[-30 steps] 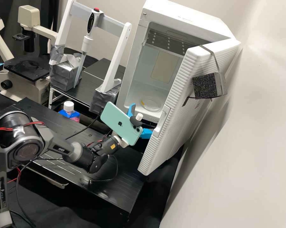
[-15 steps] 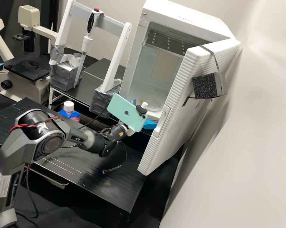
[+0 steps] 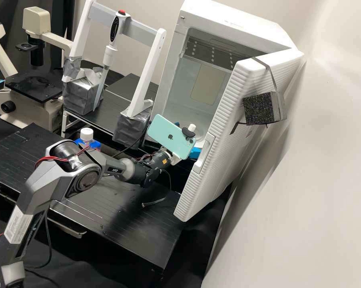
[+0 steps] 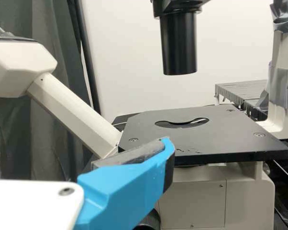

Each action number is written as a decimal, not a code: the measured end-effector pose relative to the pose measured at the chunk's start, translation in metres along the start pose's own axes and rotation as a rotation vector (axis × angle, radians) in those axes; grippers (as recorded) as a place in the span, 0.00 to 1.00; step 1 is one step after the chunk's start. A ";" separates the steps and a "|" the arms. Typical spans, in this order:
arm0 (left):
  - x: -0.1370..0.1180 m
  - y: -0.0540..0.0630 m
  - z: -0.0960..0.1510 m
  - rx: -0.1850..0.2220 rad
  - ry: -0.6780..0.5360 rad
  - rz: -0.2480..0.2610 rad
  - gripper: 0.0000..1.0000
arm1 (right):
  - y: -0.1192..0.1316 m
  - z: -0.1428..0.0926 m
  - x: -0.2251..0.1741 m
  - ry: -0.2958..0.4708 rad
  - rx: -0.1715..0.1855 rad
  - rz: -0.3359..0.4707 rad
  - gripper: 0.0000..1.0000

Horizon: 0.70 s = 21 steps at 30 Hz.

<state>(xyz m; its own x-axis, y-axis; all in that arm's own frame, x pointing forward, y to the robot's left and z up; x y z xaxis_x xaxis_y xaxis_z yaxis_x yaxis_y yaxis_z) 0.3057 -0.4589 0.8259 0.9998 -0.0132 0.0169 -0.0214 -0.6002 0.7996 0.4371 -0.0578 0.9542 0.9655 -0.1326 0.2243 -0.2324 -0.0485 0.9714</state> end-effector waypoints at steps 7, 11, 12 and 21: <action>0.000 0.000 0.000 0.000 0.000 0.000 1.00 | -0.001 0.004 0.006 -0.017 0.012 -0.003 1.00; 0.000 0.000 0.000 0.000 0.000 0.000 1.00 | -0.001 0.003 0.004 -0.020 0.013 -0.006 1.00; 0.000 0.000 0.000 0.000 0.000 0.000 1.00 | -0.001 0.002 0.001 -0.018 0.011 -0.006 1.00; 0.000 0.000 0.000 0.000 0.000 0.000 1.00 | 0.001 -0.022 -0.015 0.023 -0.006 -0.024 1.00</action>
<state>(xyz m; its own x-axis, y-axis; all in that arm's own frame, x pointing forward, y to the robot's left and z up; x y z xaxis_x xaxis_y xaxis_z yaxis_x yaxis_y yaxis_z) 0.3057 -0.4589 0.8259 0.9998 -0.0132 0.0169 -0.0214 -0.6002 0.7996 0.4253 -0.0336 0.9534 0.9732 -0.1084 0.2029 -0.2087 -0.0456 0.9769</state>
